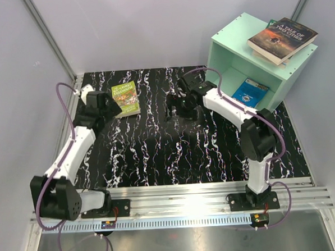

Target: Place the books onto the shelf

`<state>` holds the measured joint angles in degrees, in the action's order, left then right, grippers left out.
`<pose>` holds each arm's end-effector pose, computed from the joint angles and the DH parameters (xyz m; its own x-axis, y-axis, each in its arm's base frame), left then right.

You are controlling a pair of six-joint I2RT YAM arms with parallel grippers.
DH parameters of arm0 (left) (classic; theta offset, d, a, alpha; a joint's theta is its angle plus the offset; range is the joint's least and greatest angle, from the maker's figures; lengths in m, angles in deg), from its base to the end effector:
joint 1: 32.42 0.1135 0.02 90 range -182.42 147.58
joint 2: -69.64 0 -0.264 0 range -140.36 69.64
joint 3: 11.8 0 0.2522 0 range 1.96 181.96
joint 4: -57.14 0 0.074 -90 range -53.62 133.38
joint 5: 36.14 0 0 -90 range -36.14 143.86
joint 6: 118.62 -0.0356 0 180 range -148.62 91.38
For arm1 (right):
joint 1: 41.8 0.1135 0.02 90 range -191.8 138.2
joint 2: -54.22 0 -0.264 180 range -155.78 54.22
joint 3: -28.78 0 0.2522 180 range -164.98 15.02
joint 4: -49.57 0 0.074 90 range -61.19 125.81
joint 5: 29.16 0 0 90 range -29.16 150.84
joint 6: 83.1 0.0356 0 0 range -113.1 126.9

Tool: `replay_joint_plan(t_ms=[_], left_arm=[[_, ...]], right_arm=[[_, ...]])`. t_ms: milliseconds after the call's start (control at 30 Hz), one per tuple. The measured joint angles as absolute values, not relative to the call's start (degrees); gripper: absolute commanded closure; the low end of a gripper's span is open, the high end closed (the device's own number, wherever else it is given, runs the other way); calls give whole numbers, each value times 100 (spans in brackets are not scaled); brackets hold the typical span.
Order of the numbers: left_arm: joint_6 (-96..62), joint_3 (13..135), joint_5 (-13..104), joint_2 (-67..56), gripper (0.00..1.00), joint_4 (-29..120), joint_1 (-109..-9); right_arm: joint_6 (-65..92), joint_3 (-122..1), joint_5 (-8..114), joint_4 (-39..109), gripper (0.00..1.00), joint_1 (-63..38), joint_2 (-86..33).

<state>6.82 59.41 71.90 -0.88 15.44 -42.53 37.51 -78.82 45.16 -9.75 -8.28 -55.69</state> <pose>0.2633 -0.0358 0.2947 -0.4897 -0.4727 -0.7326 -0.4260 0.8629 -0.2720 0.3393 0.2363 0.2563 -0.9566 -0.0456 -0.2879 -0.1762 0.8772 0.4466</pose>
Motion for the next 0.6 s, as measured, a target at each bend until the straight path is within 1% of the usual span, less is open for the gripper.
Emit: replay_joint_plan(t_ms=[33, 100, 133, 267, 333, 467, 600], left_arm=[[634, 6087, 7140, -352, 1, 1679, -4052], [577, 6339, 6956, -888, 2, 1931, -3639], [568, 6444, 6862, -1100, 2, 2007, -3507], [562, 6968, 6390, -2203, 3, 2438, -3062], [551, 7209, 6123, -2682, 4, 2608, -2989], [527, 7748, 5520, -3504, 6, 2825, -2987], [442, 8349, 5022, -4210, 6, 2956, -3003]], right_arm=[[3816, -8040, 4293, -905, 0, -863, -5682], [3904, -8931, 3729, -875, 0, -962, -6286], [3954, -9487, 3556, -927, 0, -992, -6642], [4262, -12433, 2754, -663, 0, -1108, -8535], [4778, -13222, 2304, -293, 0, -1191, -9238], [5827, -13036, 1718, 749, 0, -1388, -9933], [6435, -13084, 1576, 1226, 0, -1497, -10692]])
